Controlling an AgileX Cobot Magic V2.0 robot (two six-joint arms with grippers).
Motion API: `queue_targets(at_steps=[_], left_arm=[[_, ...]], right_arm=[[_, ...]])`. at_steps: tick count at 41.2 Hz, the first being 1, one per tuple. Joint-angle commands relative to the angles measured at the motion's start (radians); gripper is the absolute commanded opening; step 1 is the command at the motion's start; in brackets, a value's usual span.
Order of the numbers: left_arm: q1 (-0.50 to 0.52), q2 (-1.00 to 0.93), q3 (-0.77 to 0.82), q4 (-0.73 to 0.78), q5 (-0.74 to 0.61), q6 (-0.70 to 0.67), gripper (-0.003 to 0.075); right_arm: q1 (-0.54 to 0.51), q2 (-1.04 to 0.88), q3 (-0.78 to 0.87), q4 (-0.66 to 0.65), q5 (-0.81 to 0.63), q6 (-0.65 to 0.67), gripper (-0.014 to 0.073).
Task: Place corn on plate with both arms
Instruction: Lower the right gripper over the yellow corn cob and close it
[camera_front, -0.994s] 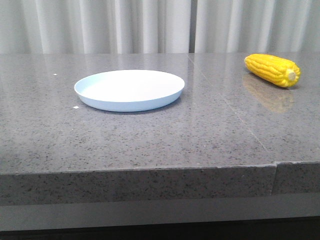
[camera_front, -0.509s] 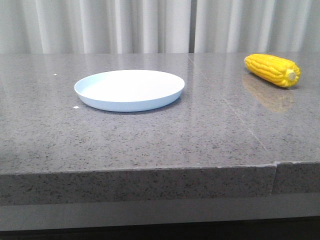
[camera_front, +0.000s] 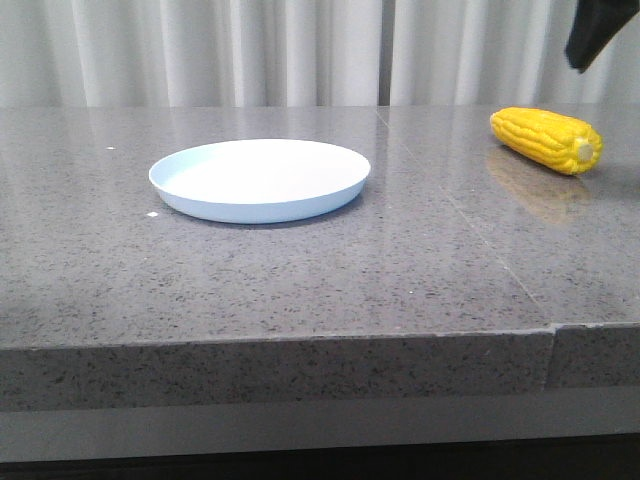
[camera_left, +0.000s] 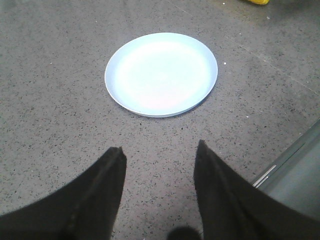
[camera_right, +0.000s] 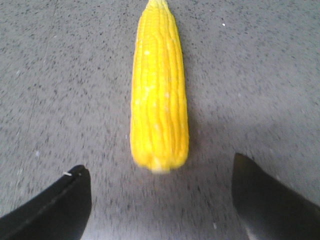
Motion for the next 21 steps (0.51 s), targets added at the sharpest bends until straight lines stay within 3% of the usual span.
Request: queue_targets(at_steps=[1, 21], left_arm=[[-0.005, -0.002, -0.026, -0.001, -0.071, -0.010, 0.0312], [-0.005, -0.002, -0.026, -0.001, -0.071, -0.010, 0.0312]], right_arm=[[-0.006, 0.037, -0.098, -0.014, -0.054, -0.005, 0.0604], [-0.006, 0.294, -0.254, -0.076, -0.092, -0.005, 0.0603]])
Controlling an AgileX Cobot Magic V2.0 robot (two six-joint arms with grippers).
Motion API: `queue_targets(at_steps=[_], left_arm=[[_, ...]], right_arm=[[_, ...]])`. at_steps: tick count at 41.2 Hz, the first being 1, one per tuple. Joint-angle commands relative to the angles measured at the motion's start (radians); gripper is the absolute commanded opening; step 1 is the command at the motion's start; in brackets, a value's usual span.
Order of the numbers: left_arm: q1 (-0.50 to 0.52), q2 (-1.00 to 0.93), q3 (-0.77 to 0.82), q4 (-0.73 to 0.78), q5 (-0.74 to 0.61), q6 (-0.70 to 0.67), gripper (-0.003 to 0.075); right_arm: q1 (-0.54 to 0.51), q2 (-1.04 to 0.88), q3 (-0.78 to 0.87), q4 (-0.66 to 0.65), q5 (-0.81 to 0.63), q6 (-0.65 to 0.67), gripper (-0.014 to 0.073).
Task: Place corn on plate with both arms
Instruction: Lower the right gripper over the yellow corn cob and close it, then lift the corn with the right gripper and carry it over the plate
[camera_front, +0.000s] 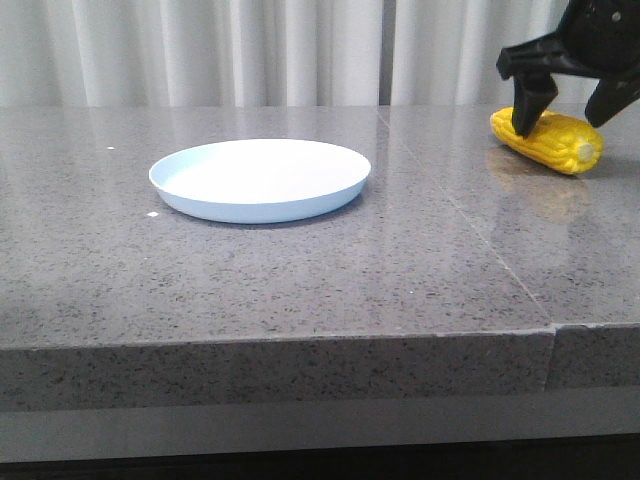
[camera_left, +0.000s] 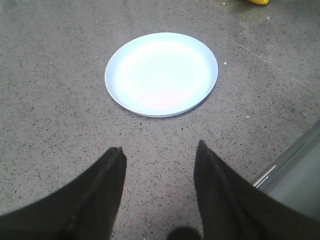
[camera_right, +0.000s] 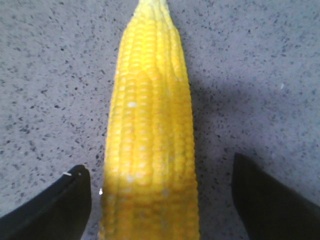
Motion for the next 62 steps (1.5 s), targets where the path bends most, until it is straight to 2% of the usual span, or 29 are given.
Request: queue_targets(at_steps=[1, 6, 16, 19, 27, 35, 41, 48, 54, 62], left_arm=[[-0.005, -0.002, -0.026, -0.001, -0.071, -0.010, 0.0312], [-0.005, -0.002, -0.026, -0.001, -0.071, -0.010, 0.0312], [-0.005, -0.002, -0.026, -0.001, -0.071, -0.010, 0.0312], [-0.005, -0.002, -0.026, -0.001, -0.071, -0.010, 0.0312], [-0.005, -0.002, -0.026, -0.001, -0.071, -0.010, 0.0312], [-0.005, -0.002, -0.026, -0.001, -0.071, -0.010, 0.0312], [-0.005, -0.002, -0.026, -0.001, -0.071, -0.010, 0.0312], [-0.005, -0.002, -0.026, -0.001, -0.071, -0.010, 0.0312], [-0.005, -0.002, -0.026, -0.001, -0.071, -0.010, 0.0312], [-0.005, -0.002, -0.026, -0.001, -0.071, -0.010, 0.0312]], right_arm=[[-0.006, -0.033, -0.041, -0.022, -0.066, -0.005, 0.0603], [-0.006, -0.023, -0.041, -0.022, -0.070, -0.005, 0.0582], [-0.006, -0.021, -0.047, -0.019, -0.043, -0.005, 0.0295], [-0.005, -0.025, -0.061, -0.016, -0.012, -0.005, 0.0255], [0.015, -0.085, -0.108, -0.013, 0.078, -0.005, 0.0258], [0.092, -0.182, -0.140, -0.013, 0.156, -0.005, 0.0258], [0.193, -0.241, -0.140, -0.004, 0.159, -0.005, 0.0258], [0.330, -0.259, -0.140, 0.099, 0.157, -0.005, 0.0258], [0.439, -0.229, -0.139, 0.157, 0.149, -0.005, 0.0258], [0.520, -0.142, -0.139, 0.190, 0.070, 0.013, 0.0258]])
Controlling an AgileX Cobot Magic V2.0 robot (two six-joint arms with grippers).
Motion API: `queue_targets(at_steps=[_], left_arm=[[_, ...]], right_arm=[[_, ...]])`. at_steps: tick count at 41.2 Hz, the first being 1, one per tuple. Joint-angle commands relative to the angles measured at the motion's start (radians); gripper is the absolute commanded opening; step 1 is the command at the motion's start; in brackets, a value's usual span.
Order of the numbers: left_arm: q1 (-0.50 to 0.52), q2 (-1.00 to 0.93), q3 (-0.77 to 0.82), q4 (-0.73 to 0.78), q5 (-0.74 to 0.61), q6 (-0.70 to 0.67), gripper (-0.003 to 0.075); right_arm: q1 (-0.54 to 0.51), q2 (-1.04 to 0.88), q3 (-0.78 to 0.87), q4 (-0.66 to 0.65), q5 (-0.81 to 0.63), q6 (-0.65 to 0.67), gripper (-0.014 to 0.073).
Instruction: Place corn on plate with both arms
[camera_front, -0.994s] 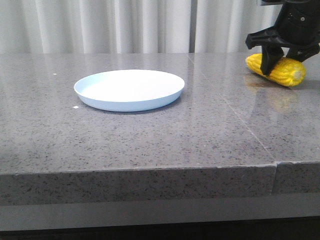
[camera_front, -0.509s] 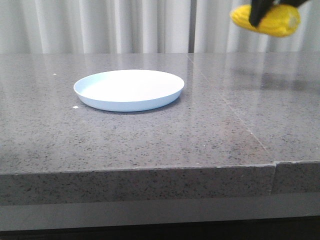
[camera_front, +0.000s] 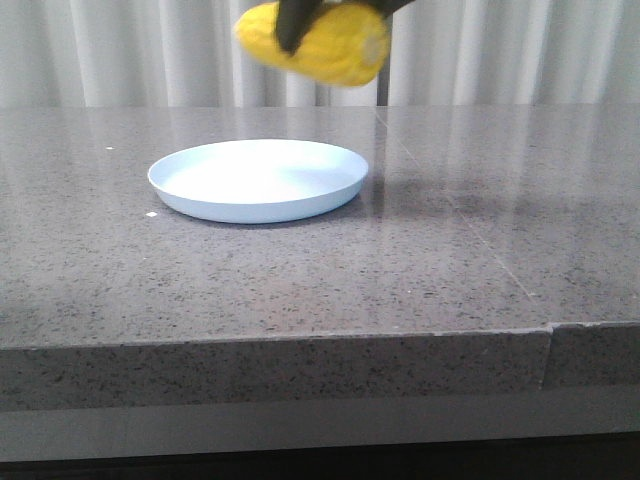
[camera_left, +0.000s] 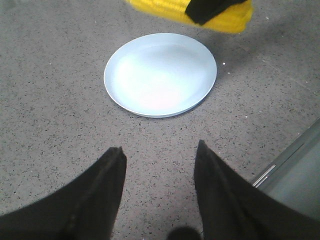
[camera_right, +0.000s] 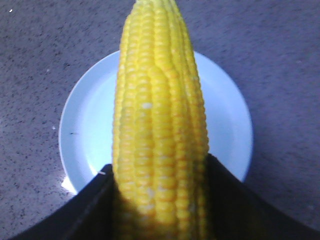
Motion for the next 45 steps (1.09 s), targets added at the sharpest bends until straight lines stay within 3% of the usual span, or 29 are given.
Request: queue_targets(at_steps=[1, 10, 20, 24, 29, 38, 45], left_arm=[[-0.005, -0.002, -0.026, -0.001, -0.071, -0.010, 0.0312], [-0.005, -0.002, -0.026, -0.001, -0.071, -0.010, 0.0312], [-0.005, -0.002, -0.026, -0.001, -0.071, -0.010, 0.0312], [-0.005, -0.002, -0.026, -0.001, -0.071, -0.010, 0.0312], [-0.005, -0.002, -0.026, -0.001, -0.071, -0.010, 0.0312], [-0.005, -0.002, -0.026, -0.001, -0.071, -0.010, 0.0312], [-0.005, -0.002, -0.026, -0.001, -0.071, -0.010, 0.0312]], right_arm=[[0.022, 0.002, -0.033, 0.013, -0.122, 0.022, 0.0258], [0.030, 0.096, -0.033, 0.017, -0.258, 0.066, 0.0258], [0.030, 0.168, -0.033, 0.017, -0.274, 0.066, 0.0282], [0.030, 0.174, -0.033, 0.017, -0.267, 0.066, 0.0400], [0.030, 0.147, -0.033, 0.016, -0.259, 0.066, 0.0615], [0.030, 0.014, -0.033, -0.058, -0.164, 0.056, 0.0593], [0.030, -0.148, -0.033, -0.171, -0.004, 0.055, 0.0593]])
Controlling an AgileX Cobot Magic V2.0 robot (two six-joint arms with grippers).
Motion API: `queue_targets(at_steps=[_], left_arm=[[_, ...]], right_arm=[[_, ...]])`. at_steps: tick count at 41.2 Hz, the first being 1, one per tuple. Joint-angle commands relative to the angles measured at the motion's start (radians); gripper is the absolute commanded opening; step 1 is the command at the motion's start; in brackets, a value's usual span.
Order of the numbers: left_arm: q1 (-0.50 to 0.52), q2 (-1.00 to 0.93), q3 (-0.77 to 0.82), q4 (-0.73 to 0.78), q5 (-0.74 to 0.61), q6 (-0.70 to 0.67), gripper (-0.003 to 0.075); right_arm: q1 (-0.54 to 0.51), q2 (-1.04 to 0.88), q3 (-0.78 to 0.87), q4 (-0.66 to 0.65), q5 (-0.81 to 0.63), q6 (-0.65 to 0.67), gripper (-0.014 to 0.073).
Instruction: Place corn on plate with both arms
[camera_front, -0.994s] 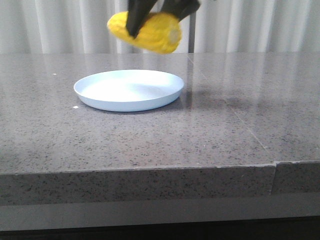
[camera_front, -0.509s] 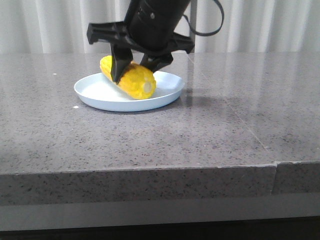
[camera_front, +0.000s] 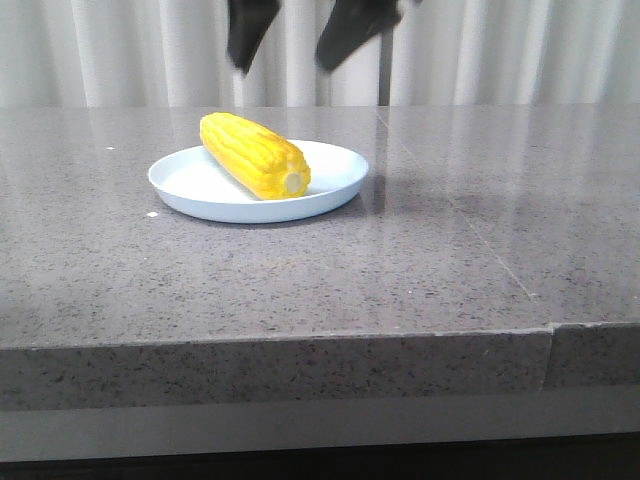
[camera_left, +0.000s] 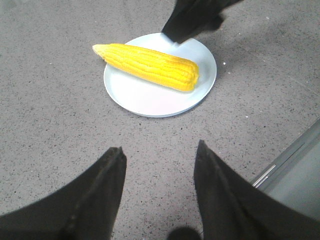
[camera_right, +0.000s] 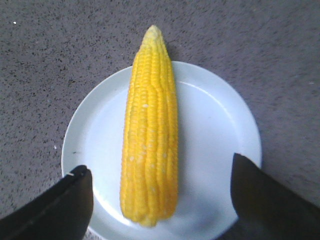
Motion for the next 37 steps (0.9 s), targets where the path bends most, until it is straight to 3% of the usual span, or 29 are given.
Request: queue_targets(at_steps=[1, 8, 27, 37], left_arm=[[-0.005, -0.002, -0.026, -0.001, -0.071, -0.010, 0.0312], [-0.005, -0.002, -0.026, -0.001, -0.071, -0.010, 0.0312], [-0.005, -0.002, -0.026, -0.001, -0.071, -0.010, 0.0312], [-0.005, -0.002, -0.026, -0.001, -0.071, -0.010, 0.0312]], right_arm=[[0.000, -0.143, -0.033, -0.077, 0.053, -0.013, 0.0593], [0.000, -0.318, 0.023, -0.097, 0.127, -0.073, 0.0593], [0.000, -0.878, 0.520, -0.097, 0.131, -0.082, 0.0593], [0.000, -1.155, 0.712, -0.097, 0.200, -0.080, 0.0593]])
